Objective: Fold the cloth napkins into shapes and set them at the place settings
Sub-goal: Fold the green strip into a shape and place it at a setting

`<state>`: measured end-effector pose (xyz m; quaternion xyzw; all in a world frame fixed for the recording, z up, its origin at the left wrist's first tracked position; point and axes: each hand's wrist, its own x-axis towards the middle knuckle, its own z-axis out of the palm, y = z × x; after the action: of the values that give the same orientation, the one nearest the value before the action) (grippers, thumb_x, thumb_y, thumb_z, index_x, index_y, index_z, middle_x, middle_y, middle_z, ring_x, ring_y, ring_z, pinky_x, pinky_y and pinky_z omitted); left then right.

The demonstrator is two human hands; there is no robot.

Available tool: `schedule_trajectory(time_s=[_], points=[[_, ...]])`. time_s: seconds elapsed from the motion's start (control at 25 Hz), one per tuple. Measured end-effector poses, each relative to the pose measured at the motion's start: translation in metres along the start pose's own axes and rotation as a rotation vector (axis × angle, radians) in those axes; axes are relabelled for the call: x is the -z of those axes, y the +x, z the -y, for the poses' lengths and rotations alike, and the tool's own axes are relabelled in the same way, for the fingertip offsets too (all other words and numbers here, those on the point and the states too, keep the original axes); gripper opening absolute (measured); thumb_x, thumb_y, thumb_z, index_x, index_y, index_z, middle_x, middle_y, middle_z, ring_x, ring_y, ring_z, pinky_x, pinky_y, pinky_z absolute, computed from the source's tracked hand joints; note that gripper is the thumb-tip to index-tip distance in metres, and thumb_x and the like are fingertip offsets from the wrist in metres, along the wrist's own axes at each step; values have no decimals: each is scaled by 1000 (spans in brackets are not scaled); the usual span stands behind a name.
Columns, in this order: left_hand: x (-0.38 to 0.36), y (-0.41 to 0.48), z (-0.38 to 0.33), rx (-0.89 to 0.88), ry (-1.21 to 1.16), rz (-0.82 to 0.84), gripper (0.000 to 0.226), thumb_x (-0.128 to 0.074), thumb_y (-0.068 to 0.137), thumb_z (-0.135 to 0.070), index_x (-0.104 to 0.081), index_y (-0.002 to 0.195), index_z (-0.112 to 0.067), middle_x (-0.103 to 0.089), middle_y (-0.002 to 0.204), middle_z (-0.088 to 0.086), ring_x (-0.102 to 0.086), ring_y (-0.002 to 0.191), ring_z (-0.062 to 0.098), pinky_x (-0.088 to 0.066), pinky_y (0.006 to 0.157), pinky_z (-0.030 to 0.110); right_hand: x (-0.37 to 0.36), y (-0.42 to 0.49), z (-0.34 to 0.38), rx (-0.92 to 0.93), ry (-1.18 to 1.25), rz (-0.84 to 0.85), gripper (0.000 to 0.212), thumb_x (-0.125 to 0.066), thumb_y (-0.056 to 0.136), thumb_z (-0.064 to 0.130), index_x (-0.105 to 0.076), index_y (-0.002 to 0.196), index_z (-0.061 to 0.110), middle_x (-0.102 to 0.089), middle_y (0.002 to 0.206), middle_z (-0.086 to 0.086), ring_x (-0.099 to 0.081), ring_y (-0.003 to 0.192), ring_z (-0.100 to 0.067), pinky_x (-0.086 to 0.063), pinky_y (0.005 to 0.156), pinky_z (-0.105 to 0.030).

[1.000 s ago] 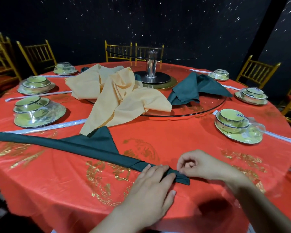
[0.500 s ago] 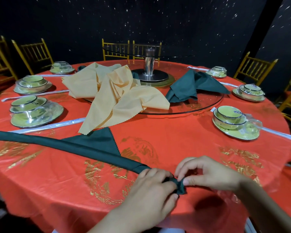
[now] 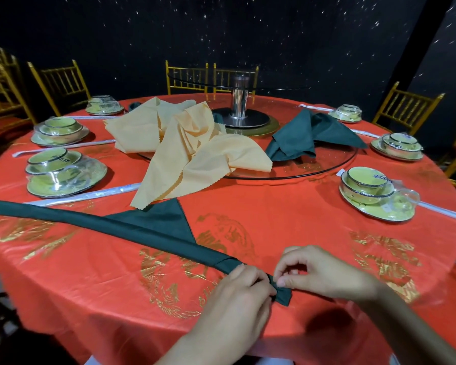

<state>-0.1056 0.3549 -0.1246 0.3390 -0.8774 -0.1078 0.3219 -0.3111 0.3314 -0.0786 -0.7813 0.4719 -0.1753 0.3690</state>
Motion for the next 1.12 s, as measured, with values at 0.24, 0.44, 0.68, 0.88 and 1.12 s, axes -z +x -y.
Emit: schedule_trajectory(time_s=[0.24, 0.44, 0.68, 0.88, 1.12], points=[[3, 11, 2, 102, -20, 40, 33, -50, 76, -50, -67, 91, -26, -56, 91, -12, -51, 89, 10, -46, 81, 26, 3, -10, -8, 62, -56, 59, 31, -65, 79, 16, -67, 98, 40, -52, 106, 16, -54, 107, -10, -38, 97, -19], [-6, 11, -12, 113, 19, -26, 25, -57, 70, -49, -66, 69, -26, -54, 77, -14, -50, 77, 8, -43, 75, 23, 3, -9, -1, 73, 3, 92, 15, -66, 83, 17, -71, 88, 31, -56, 100, 17, -57, 93, -5, -39, 87, -15], [-3, -5, -7, 169, 107, -195, 28, -54, 70, -56, -58, 85, -33, -52, 86, -18, -43, 85, 2, -31, 78, 18, -7, -3, 8, 35, 111, 61, 17, -67, 83, 10, -60, 86, 26, -52, 67, 17, -40, 64, -6, -39, 66, -28], [4, -5, -5, 175, 214, -176, 28, -48, 70, -58, -63, 69, -35, -53, 78, -22, -42, 81, 1, -28, 76, 20, -9, 2, 8, 7, 18, 38, 7, -70, 77, 27, -69, 82, 32, -53, 64, 13, -43, 62, -11, -40, 63, -38], [6, 1, -1, 225, 231, -133, 33, -43, 67, -64, -59, 71, -36, -55, 72, -20, -52, 69, 4, -33, 70, 21, -2, -1, 5, 32, -20, 111, 31, -67, 76, 15, -69, 93, 41, -55, 99, 18, -55, 98, -7, -41, 92, -21]])
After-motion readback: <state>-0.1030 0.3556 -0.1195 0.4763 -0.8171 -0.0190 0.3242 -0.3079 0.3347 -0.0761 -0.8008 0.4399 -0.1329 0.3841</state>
